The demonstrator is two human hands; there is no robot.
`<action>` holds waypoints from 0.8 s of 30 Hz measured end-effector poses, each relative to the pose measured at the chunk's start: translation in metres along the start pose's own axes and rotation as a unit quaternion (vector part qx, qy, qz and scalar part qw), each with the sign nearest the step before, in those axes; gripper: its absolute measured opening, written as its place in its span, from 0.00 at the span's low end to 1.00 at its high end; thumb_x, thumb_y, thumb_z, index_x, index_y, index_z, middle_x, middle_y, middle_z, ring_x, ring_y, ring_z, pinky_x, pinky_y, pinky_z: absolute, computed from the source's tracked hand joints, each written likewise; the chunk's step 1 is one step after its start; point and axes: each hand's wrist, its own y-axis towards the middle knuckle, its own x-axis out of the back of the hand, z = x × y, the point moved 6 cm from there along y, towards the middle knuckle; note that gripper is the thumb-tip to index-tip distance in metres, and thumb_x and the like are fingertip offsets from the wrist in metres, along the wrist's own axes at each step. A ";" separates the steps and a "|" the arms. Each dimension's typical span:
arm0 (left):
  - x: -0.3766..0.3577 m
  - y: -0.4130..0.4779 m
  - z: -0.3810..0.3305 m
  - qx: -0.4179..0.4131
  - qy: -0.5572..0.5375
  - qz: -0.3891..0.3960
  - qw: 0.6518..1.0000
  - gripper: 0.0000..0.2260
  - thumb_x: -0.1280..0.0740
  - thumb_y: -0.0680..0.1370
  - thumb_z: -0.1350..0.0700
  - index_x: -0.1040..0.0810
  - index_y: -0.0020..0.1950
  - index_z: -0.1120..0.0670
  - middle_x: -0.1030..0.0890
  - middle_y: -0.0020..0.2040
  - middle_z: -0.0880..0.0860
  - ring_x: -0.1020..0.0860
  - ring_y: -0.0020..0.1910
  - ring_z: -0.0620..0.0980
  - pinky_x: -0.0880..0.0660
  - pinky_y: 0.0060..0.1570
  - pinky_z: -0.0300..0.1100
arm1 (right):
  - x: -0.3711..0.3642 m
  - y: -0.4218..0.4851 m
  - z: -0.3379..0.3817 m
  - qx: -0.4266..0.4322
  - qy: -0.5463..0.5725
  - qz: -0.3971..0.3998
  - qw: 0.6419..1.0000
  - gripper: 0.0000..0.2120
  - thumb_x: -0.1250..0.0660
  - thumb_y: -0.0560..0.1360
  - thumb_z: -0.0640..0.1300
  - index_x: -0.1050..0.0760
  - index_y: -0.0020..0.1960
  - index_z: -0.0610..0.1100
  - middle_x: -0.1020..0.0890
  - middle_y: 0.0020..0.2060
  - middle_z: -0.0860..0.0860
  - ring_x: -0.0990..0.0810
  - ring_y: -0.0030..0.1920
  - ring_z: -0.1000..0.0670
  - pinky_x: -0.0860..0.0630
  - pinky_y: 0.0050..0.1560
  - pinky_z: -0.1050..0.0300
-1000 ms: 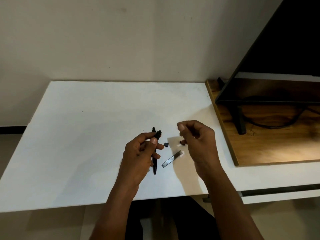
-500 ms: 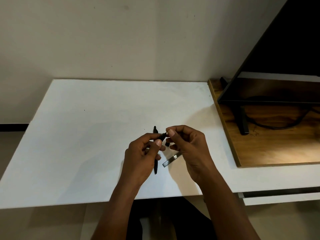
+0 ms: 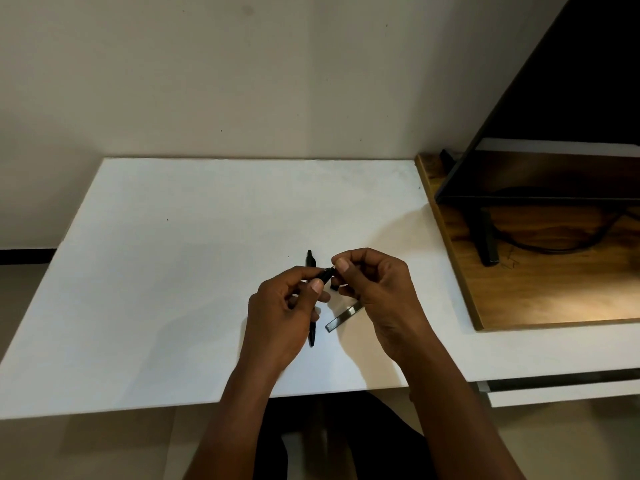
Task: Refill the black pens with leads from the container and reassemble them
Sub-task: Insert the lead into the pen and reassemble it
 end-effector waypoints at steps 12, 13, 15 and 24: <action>-0.005 -0.002 -0.002 -0.008 0.013 -0.019 1.000 0.07 0.34 0.80 0.56 0.16 0.52 0.49 0.14 0.38 0.45 0.19 0.31 0.39 0.24 0.33 0.28 | 0.004 -0.002 0.005 -0.006 -0.016 0.018 1.000 0.06 0.28 0.76 0.40 0.15 0.50 0.40 0.13 0.42 0.41 0.14 0.43 0.44 0.18 0.47 0.55; -0.005 -0.002 -0.002 -0.006 0.010 -0.017 1.000 0.07 0.33 0.80 0.56 0.16 0.52 0.50 0.13 0.38 0.46 0.19 0.30 0.39 0.25 0.33 0.28 | 0.005 -0.002 0.005 -0.009 -0.018 0.024 1.000 0.06 0.29 0.76 0.40 0.15 0.50 0.40 0.12 0.42 0.42 0.14 0.43 0.45 0.18 0.47 0.55; -0.003 -0.002 -0.001 0.001 -0.008 -0.017 1.000 0.07 0.34 0.80 0.56 0.15 0.53 0.50 0.13 0.39 0.47 0.19 0.30 0.41 0.25 0.33 0.28 | 0.005 -0.002 0.005 -0.019 0.001 0.035 0.999 0.06 0.29 0.77 0.39 0.15 0.52 0.40 0.12 0.43 0.42 0.14 0.44 0.45 0.18 0.49 0.55; -0.008 0.000 0.003 0.025 -0.111 0.024 0.993 0.11 0.37 0.82 0.54 0.20 0.60 0.41 0.13 0.42 0.51 0.23 0.30 0.46 0.29 0.29 0.35 | 0.047 0.004 0.012 -0.010 -0.212 -0.128 0.969 0.07 0.27 0.76 0.42 0.15 0.53 0.48 0.13 0.42 0.52 0.14 0.41 0.52 0.20 0.41 0.59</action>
